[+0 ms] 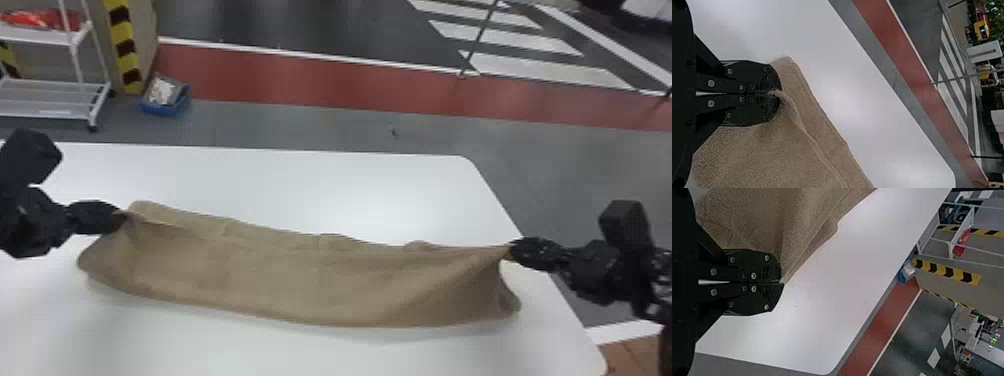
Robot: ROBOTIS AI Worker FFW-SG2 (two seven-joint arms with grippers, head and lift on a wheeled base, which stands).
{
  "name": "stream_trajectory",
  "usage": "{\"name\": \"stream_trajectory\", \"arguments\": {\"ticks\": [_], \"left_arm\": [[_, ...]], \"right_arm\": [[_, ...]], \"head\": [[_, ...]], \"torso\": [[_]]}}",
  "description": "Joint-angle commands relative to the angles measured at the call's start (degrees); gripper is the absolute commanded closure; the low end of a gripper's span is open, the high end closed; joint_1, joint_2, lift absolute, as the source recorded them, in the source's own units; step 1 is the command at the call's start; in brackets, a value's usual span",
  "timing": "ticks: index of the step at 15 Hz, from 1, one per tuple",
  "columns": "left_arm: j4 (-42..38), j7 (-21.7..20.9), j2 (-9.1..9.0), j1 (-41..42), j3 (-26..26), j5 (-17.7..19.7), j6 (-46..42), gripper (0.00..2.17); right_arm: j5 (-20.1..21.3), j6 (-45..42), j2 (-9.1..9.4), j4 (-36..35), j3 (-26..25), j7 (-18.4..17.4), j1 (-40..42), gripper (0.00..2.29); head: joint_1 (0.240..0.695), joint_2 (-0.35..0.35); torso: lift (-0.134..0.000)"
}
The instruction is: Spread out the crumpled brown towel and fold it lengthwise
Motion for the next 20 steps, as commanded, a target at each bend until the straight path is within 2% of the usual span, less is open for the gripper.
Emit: {"name": "stream_trajectory", "arguments": {"ticks": [1, 8, 13, 20], "left_arm": [[2.9, 0.0, 0.47, -2.7, -0.9, -0.2, 0.0, 1.62], [3.5, 0.0, 3.02, -4.4, 0.7, 0.9, 0.2, 1.62], [7.2, 0.7, 1.70, -7.5, -2.5, 0.1, 0.4, 1.62], [11.0, 1.7, 1.52, -9.8, -5.4, -1.2, 1.6, 1.62]], "right_arm": [[0.7, 0.8, 0.10, 1.0, 0.0, 0.0, -1.3, 1.21], [1.0, 0.8, -0.43, 3.0, -2.3, 0.7, -3.0, 1.21], [4.3, 1.5, -0.60, 7.6, -0.4, 0.6, -6.9, 1.21], [6.7, 1.7, -0.43, 10.4, 2.8, 0.6, -9.1, 1.21]], "head": [[0.695, -0.271], [0.695, -0.258], [0.695, -0.270], [0.695, -0.280]], "torso": [[-0.124], [-0.124], [-0.124], [-0.124]]}}
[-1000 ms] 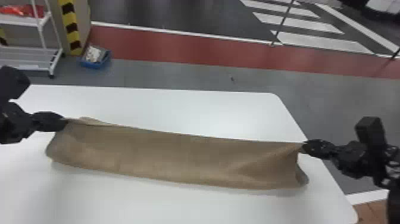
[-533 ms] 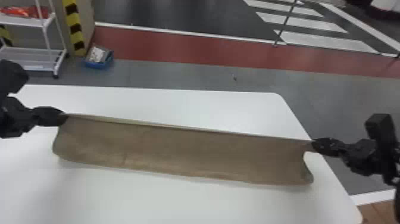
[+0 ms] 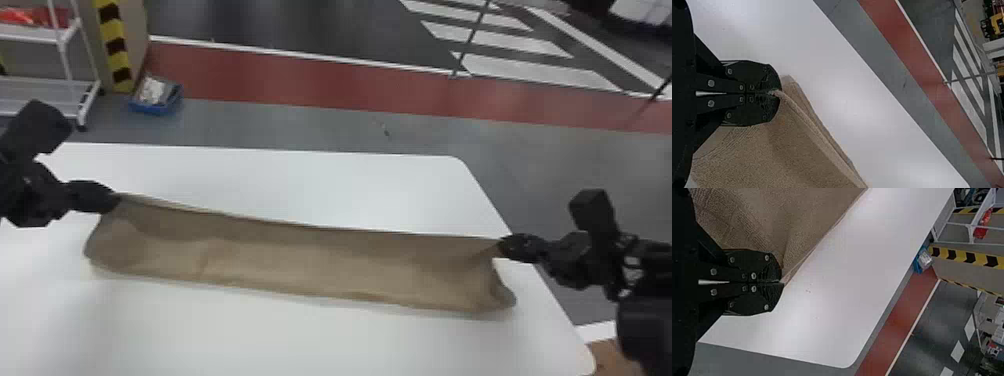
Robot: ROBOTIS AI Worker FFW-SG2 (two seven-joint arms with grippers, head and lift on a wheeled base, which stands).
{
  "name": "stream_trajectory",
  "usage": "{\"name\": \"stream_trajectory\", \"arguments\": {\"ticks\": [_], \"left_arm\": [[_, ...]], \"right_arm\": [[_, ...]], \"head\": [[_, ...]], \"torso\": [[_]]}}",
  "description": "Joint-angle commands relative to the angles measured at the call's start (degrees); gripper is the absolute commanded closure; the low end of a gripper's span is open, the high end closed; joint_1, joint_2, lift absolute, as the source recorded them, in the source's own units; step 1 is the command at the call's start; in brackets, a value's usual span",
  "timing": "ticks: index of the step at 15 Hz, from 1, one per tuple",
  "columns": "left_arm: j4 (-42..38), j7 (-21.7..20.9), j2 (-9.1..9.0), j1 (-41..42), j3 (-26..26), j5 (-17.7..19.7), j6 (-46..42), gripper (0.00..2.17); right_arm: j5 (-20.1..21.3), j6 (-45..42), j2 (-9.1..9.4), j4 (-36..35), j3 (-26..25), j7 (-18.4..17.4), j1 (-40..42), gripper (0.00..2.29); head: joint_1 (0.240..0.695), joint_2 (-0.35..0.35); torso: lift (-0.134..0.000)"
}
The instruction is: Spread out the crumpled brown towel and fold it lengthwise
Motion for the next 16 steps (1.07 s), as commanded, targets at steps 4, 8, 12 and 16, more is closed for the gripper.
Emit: {"name": "stream_trajectory", "arguments": {"ticks": [4, 8, 12, 16], "left_arm": [[1.5, -0.1, -0.01, -0.6, -0.5, -0.7, 0.0, 1.62], [-0.9, -3.2, 1.66, 0.0, 3.5, -0.1, -0.2, 1.62], [-6.8, -9.4, 4.39, 3.2, 8.1, 0.6, -0.9, 1.62], [-13.1, -16.2, 7.11, 7.6, 11.4, 0.6, -1.6, 1.62]], "right_arm": [[0.6, 1.3, 0.20, 0.8, 1.0, 0.2, -1.2, 1.21], [-1.4, 1.5, -0.16, -2.9, -2.3, 2.5, 0.7, 1.21], [-4.6, 2.0, 0.37, -12.4, -5.8, 5.5, 7.1, 1.21], [-5.5, 0.7, 2.92, -20.6, -7.7, 7.9, 14.0, 1.21]], "head": [[0.695, -0.276], [0.695, -0.271], [0.695, -0.250], [0.695, -0.209]], "torso": [[-0.124], [-0.124], [-0.124], [-0.124]]}}
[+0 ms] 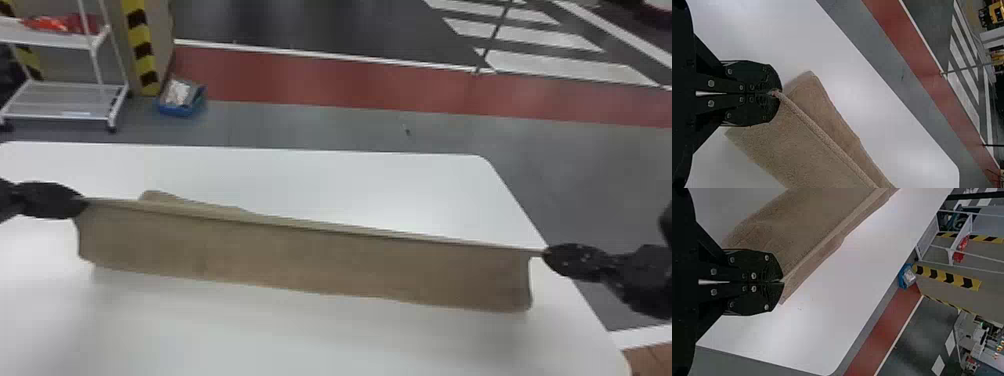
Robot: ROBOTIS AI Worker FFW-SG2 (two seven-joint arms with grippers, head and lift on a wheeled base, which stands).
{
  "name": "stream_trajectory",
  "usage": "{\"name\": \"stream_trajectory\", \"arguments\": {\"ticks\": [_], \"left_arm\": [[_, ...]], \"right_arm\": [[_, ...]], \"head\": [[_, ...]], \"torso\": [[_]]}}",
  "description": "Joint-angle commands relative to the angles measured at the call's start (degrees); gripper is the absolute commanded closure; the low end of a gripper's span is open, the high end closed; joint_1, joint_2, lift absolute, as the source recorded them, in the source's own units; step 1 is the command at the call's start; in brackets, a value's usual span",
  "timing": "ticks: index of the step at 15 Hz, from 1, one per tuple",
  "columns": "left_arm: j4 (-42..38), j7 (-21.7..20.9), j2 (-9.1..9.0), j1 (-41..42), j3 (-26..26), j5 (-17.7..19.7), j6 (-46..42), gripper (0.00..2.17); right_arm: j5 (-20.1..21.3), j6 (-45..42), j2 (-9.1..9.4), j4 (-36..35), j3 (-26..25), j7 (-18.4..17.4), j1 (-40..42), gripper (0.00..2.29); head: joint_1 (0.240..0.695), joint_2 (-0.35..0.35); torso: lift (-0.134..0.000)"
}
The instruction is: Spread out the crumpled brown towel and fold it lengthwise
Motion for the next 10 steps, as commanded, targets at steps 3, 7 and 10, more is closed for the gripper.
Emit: {"name": "stream_trajectory", "arguments": {"ticks": [3, 7, 10], "left_arm": [[-5.8, -3.9, 1.62, 5.4, 3.8, 0.1, -1.6, 1.62], [-9.2, -7.0, 3.55, 10.0, 6.4, 0.4, -1.8, 1.62], [-11.2, -9.8, 3.90, 10.4, 7.6, 0.1, -1.8, 1.62]], "right_arm": [[-0.1, -3.3, 2.45, -5.7, -1.0, 1.6, 6.7, 1.21], [-0.1, -7.8, 3.50, -6.9, -1.0, 4.1, 10.0, 1.21], [-2.5, -8.2, 3.42, -7.7, -2.2, 5.1, 9.3, 1.21]], "head": [[0.695, -0.178], [0.695, -0.144], [0.695, -0.114]], "torso": [[-0.124], [-0.124], [-0.124]]}}
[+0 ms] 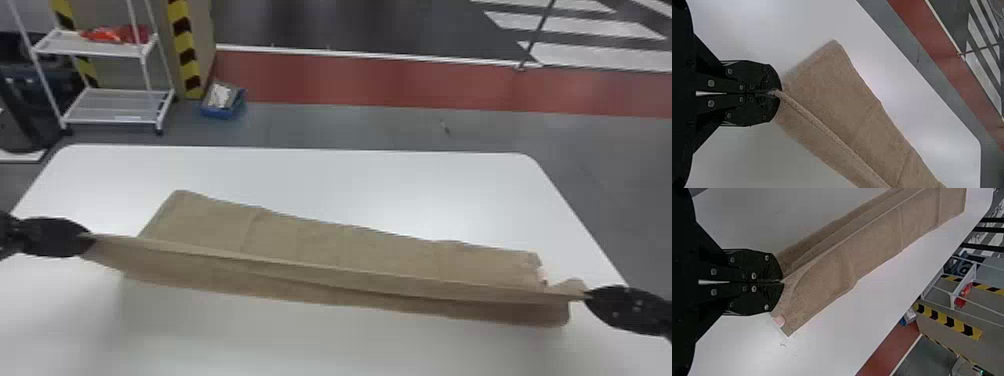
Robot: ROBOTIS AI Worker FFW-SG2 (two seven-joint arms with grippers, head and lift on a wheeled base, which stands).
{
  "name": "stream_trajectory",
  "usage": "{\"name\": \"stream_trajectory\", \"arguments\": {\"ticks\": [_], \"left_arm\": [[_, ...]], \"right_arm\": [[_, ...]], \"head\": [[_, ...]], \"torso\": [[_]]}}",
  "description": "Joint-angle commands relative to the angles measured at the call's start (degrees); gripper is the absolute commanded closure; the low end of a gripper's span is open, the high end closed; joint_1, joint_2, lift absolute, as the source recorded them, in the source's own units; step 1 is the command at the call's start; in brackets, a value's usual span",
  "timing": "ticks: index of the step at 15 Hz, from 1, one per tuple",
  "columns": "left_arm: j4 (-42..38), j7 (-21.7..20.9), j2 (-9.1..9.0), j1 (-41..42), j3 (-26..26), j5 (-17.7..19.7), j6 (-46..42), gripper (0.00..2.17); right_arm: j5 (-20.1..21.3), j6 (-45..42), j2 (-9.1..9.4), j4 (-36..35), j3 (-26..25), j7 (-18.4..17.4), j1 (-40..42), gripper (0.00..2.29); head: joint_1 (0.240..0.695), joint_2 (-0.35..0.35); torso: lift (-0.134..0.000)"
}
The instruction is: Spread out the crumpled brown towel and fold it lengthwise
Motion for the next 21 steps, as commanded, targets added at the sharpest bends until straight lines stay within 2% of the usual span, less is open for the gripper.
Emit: {"name": "stream_trajectory", "arguments": {"ticks": [1, 5, 7, 10, 12, 16, 19, 21], "left_arm": [[-1.0, -1.3, 0.31, 0.1, 0.8, -0.4, 0.0, 1.62], [-0.5, -3.2, 2.07, -0.1, 0.8, -1.7, -3.0, 1.62], [0.0, -3.8, 2.16, -0.8, 0.7, -2.6, -3.5, 1.62], [0.5, -4.2, 1.98, -0.8, 0.0, -4.6, -5.6, 1.62], [1.3, -4.5, 2.07, -0.6, -0.1, -4.7, -6.7, 1.62], [2.7, -4.5, 1.89, -0.8, -1.3, -5.1, -8.1, 1.62], [3.1, -3.7, 0.40, -2.2, -3.6, -5.8, -8.4, 1.62], [4.3, -3.2, -0.92, -4.7, -6.0, -8.1, -8.1, 1.62]], "right_arm": [[-1.7, -0.7, -0.06, -1.1, -1.3, 0.3, 0.0, 1.21], [-7.5, -0.5, -0.59, -2.3, -5.8, 0.3, 0.2, 1.21], [-9.8, 1.6, -1.29, -2.9, -6.6, 0.3, -0.3, 1.21], [-8.6, 1.4, -1.29, -4.1, -4.5, 0.3, 1.5, 1.21], [-7.2, 0.7, -1.29, -4.1, -3.3, 0.3, 2.9, 1.21], [-7.1, 1.9, -1.38, -3.1, -3.1, 0.3, 1.3, 1.21], [-6.2, 5.6, -2.17, 1.0, -1.8, 0.3, -3.7, 1.21], [-4.1, 7.4, -3.05, 4.6, -0.3, 0.3, -7.1, 1.21]], "head": [[0.695, -0.112], [0.695, -0.110], [0.695, -0.113], [0.695, -0.107], [0.695, -0.098], [0.695, -0.080], [0.695, -0.100], [0.695, -0.124]], "torso": [[-0.124], [-0.124], [-0.124], [-0.124], [-0.124], [-0.124], [-0.124], [-0.124]]}}
